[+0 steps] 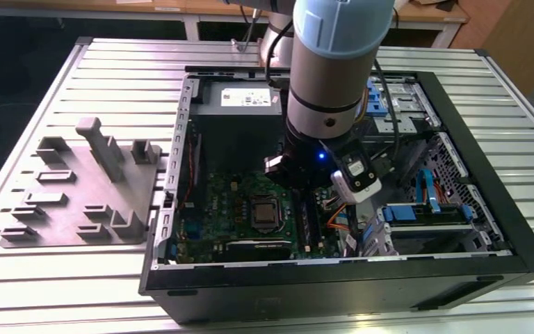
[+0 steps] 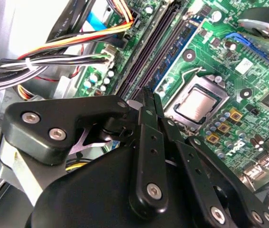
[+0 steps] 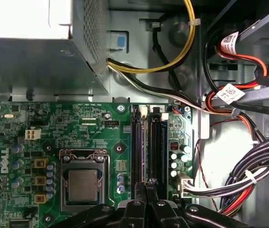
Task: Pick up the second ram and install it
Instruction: 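Insert the second ram into the second slot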
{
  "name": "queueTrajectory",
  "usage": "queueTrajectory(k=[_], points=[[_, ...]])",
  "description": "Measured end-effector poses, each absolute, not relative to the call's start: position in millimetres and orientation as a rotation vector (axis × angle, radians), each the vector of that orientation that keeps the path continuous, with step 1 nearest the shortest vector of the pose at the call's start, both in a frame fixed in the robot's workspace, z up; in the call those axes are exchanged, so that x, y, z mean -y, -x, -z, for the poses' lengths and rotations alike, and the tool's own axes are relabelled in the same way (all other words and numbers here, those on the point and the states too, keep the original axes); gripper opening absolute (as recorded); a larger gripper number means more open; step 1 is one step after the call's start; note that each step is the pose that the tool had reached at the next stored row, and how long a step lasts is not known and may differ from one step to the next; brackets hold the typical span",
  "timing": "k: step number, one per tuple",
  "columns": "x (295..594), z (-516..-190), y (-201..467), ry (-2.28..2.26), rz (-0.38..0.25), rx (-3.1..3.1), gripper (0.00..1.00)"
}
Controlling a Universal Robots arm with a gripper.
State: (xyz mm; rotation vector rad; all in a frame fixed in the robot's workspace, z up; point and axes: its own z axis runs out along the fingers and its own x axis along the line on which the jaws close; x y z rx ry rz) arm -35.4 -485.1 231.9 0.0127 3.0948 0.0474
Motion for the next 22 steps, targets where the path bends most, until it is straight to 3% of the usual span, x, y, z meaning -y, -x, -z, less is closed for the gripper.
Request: queueTrajectory(k=[22], points=[[484.9, -225.4, 35.0, -0.012, -0.062, -3.095, 0.12]])
